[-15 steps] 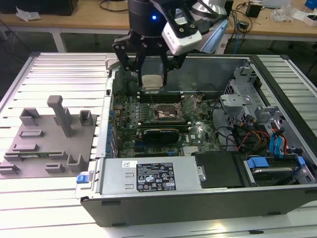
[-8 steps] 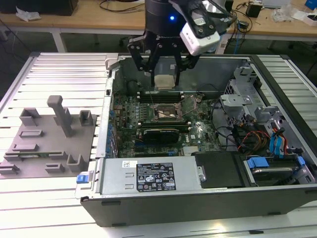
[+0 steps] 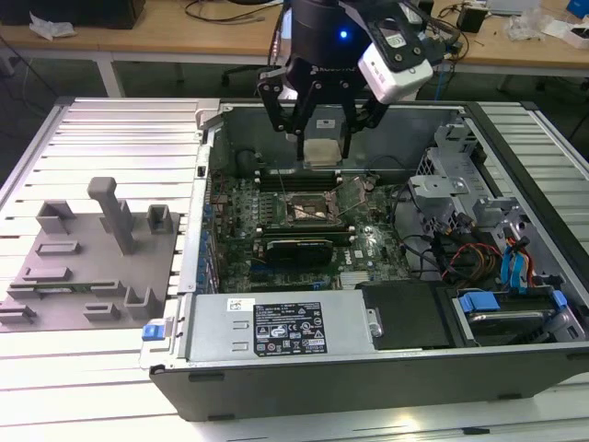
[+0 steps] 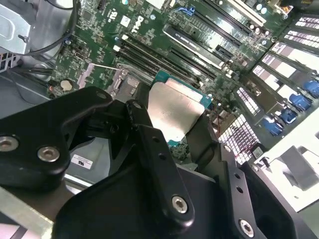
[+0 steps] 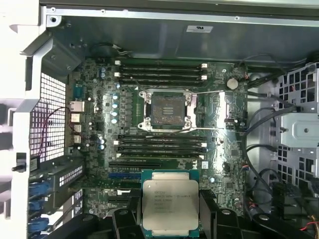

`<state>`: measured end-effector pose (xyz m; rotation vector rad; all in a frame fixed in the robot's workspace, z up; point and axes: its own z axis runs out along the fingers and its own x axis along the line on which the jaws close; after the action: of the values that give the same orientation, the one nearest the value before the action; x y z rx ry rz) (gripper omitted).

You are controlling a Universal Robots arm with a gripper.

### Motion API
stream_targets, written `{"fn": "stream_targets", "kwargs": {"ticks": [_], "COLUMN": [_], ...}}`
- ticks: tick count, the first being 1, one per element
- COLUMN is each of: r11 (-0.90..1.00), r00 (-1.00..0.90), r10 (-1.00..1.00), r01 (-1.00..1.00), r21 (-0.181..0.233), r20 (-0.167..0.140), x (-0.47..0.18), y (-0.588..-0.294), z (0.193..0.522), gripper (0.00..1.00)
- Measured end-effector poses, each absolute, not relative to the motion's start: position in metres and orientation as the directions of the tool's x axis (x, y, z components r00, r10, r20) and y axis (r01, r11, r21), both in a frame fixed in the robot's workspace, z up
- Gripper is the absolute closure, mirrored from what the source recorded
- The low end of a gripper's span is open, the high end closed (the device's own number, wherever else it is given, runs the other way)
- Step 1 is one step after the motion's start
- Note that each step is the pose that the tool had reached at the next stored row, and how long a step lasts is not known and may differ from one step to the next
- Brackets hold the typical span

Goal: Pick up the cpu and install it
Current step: 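Pick up the cpu and move it towards the insertion slot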

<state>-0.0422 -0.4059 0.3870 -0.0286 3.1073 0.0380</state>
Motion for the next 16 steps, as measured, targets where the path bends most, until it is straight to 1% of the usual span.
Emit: {"fn": "stream_targets", "kwargs": {"ticks": [6, 16], "r11": [1.0, 1.0], "r00": [-0.999, -0.999], "r10": [-0.018, -0.018], "r01": [-0.019, -0.019], "r21": [0.024, 0.024], "r20": [-0.034, -0.034], "x": [-0.041, -0.04], "y": [-0.406, -0.403], "z": [0.381, 0.358], "gripper": [0.45, 0.45]}}
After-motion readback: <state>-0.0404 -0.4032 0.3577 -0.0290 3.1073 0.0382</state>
